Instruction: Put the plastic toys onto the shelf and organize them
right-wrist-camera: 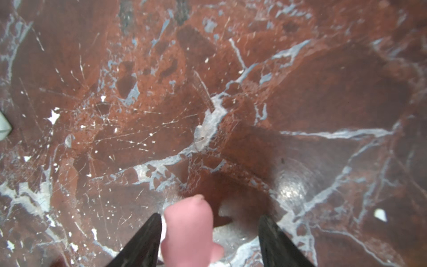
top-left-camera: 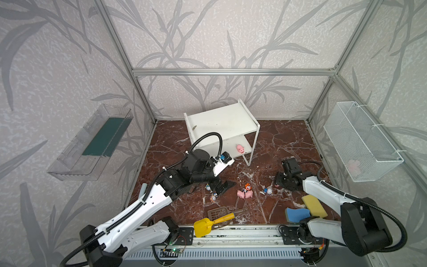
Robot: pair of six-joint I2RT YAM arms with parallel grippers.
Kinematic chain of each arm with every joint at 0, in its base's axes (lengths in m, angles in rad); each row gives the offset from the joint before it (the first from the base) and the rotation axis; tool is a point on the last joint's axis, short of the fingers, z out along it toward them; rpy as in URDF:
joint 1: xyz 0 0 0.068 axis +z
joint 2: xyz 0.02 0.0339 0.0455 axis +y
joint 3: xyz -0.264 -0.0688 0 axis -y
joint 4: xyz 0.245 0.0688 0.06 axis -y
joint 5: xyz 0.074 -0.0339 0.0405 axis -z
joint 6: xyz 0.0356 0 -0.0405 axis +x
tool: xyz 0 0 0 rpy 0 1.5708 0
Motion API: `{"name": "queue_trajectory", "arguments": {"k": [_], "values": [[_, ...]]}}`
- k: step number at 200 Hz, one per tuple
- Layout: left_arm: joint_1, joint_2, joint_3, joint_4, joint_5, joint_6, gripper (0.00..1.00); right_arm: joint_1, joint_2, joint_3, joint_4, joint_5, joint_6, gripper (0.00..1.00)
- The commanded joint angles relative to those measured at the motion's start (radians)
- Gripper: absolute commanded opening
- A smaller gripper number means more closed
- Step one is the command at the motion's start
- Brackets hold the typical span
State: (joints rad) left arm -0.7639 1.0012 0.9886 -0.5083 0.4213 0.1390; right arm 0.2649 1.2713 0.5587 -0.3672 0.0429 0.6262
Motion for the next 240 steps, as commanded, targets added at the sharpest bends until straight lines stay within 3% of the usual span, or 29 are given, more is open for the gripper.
{"name": "queue_trajectory", "arguments": {"k": [1,57,142,240], "values": [[0.001,-0.006,0.016,0.001,0.016,0.022,0.99,0.026,0.002,0.023,-0.002,-0.011,-0.017,0.67],[0.002,-0.010,0.015,0.001,0.013,0.022,0.99,0.048,-0.021,0.023,0.002,-0.003,-0.018,0.67],[0.001,-0.013,0.013,0.001,0.011,0.022,0.99,-0.002,-0.235,-0.055,-0.092,0.208,0.075,0.68],[0.001,-0.013,0.017,-0.001,0.011,0.022,0.99,-0.039,-0.134,-0.044,-0.067,0.070,0.058,0.68]]}}
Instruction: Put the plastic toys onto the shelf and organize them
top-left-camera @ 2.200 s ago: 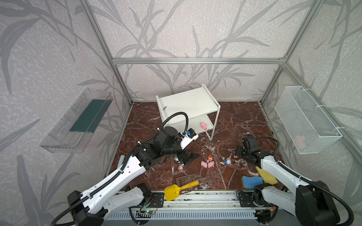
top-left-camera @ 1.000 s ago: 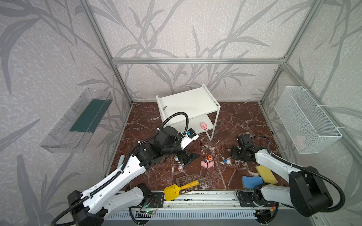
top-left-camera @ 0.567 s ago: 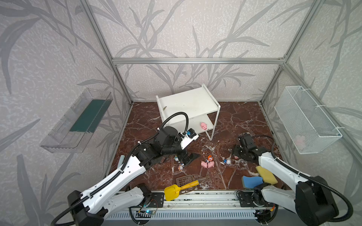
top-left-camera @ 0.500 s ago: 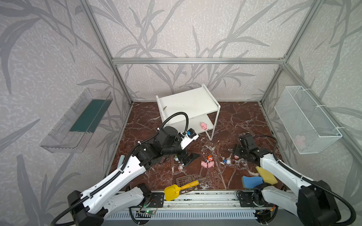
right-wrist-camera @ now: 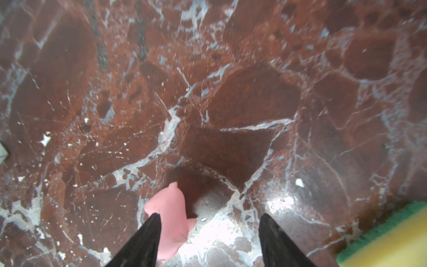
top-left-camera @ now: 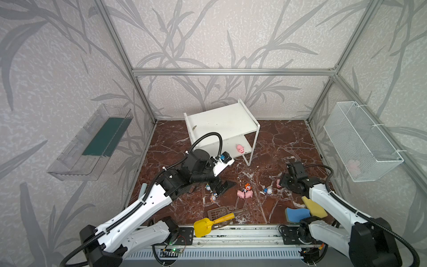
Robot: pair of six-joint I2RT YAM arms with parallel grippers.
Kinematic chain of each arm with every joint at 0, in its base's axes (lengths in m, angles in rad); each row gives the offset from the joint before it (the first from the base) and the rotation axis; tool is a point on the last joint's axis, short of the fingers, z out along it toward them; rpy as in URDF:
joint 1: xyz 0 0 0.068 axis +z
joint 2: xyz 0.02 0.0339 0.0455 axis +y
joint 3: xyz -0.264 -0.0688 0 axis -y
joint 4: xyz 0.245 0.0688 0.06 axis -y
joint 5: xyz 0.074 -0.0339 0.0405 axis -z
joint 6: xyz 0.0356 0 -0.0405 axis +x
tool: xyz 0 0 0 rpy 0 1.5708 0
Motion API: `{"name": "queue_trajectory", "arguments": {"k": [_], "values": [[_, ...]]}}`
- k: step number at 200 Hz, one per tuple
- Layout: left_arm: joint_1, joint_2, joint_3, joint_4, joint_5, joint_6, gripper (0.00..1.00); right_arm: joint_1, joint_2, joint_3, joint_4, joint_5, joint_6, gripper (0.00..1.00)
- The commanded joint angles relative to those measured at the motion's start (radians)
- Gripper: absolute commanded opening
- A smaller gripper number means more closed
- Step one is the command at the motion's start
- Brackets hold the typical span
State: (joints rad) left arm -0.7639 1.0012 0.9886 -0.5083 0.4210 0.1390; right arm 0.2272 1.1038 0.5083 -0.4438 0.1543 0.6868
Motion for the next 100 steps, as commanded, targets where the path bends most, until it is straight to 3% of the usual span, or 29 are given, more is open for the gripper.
{"name": "queue_trajectory", "arguments": {"k": [1,54,100], "values": [[0.001,-0.013,0.017,-0.001,0.012,0.022,0.99,-0.002,0.035,0.007,0.010,-0.042,-0.004,0.68],[0.001,-0.022,0.014,0.000,0.009,0.022,0.99,0.004,0.057,0.010,0.026,-0.059,-0.003,0.68],[0.002,-0.023,0.013,0.001,0.010,0.022,0.99,0.081,0.100,0.022,0.072,-0.077,0.001,0.68]]}}
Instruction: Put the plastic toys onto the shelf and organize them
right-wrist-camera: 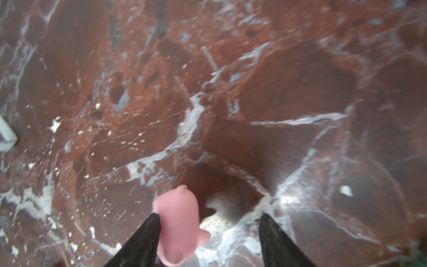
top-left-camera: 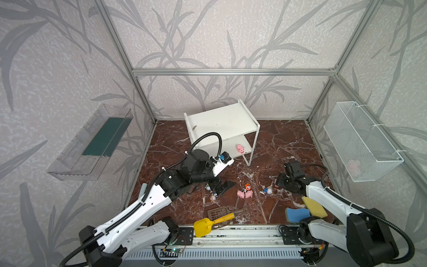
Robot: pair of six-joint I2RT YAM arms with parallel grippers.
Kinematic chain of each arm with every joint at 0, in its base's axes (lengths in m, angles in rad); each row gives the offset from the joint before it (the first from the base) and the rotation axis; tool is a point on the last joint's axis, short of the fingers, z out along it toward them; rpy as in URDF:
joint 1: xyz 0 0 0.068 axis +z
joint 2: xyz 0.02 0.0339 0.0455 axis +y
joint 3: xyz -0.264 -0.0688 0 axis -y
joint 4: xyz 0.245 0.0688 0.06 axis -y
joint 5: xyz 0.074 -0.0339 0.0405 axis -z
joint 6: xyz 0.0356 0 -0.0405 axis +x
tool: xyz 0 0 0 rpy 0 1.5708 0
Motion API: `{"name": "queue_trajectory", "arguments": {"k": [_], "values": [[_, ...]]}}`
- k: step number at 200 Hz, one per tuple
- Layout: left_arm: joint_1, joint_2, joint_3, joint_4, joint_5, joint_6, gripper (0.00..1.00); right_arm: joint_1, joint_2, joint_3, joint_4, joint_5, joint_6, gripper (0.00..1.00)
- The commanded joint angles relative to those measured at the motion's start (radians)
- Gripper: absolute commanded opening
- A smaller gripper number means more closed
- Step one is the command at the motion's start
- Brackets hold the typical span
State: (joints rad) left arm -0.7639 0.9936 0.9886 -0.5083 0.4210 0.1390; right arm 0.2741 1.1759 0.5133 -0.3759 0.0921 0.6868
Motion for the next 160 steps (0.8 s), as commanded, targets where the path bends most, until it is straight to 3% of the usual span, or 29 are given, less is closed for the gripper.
{"name": "queue_trajectory", "arguments": {"k": [1,96,160], "values": [[0.002,-0.015,0.013,0.001,0.010,0.022,0.99,0.035,0.029,0.017,0.004,-0.015,0.000,0.68],[0.001,-0.013,0.012,0.001,0.009,0.022,0.99,0.068,0.018,0.031,0.023,-0.029,-0.014,0.66],[0.001,-0.012,0.013,0.002,0.007,0.022,0.99,0.104,0.044,0.042,0.028,-0.010,-0.039,0.53]]}}
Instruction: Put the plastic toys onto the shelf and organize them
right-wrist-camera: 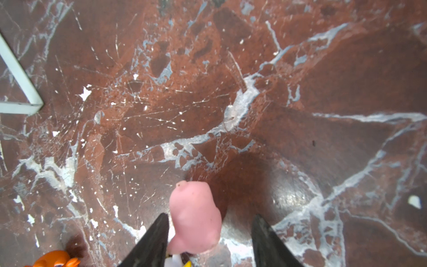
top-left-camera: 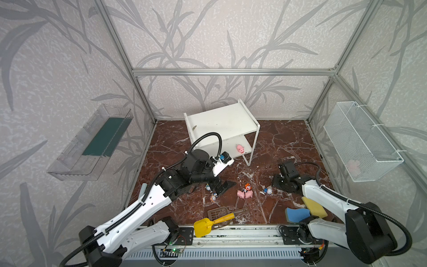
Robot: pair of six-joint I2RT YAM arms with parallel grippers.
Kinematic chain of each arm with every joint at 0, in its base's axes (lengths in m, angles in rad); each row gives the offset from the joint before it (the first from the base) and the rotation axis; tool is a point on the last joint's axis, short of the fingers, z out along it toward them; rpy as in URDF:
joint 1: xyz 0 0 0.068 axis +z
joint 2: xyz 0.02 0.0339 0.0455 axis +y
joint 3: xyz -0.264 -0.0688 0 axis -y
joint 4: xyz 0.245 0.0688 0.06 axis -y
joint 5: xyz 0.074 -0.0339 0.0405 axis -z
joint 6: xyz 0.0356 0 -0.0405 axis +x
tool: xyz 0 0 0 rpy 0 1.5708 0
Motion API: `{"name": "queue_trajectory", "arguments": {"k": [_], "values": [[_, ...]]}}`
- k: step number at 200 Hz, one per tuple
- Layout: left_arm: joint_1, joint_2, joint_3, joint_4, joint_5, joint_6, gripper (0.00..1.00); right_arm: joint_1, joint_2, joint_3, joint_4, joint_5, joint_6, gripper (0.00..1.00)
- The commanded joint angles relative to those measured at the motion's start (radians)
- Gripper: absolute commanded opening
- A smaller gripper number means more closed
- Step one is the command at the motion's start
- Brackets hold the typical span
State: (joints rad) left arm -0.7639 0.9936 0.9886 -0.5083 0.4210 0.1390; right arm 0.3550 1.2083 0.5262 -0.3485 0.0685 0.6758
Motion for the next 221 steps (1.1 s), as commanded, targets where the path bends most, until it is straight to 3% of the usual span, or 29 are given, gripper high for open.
{"name": "queue_trajectory", "arguments": {"k": [1,98,186,221], "values": [[0.001,-0.012,0.013,0.001,0.007,0.022,0.99,0.025,0.011,0.029,0.000,0.016,-0.029,0.53],[0.001,-0.007,0.015,0.003,0.008,0.020,0.99,0.085,0.050,0.066,-0.027,0.095,-0.091,0.48],[0.001,-0.007,0.013,0.004,0.008,0.019,0.99,0.128,0.068,0.093,-0.064,0.155,-0.104,0.34],[0.001,-0.009,0.013,0.003,0.006,0.021,0.99,0.138,0.085,0.103,-0.065,0.149,-0.110,0.41]]}}
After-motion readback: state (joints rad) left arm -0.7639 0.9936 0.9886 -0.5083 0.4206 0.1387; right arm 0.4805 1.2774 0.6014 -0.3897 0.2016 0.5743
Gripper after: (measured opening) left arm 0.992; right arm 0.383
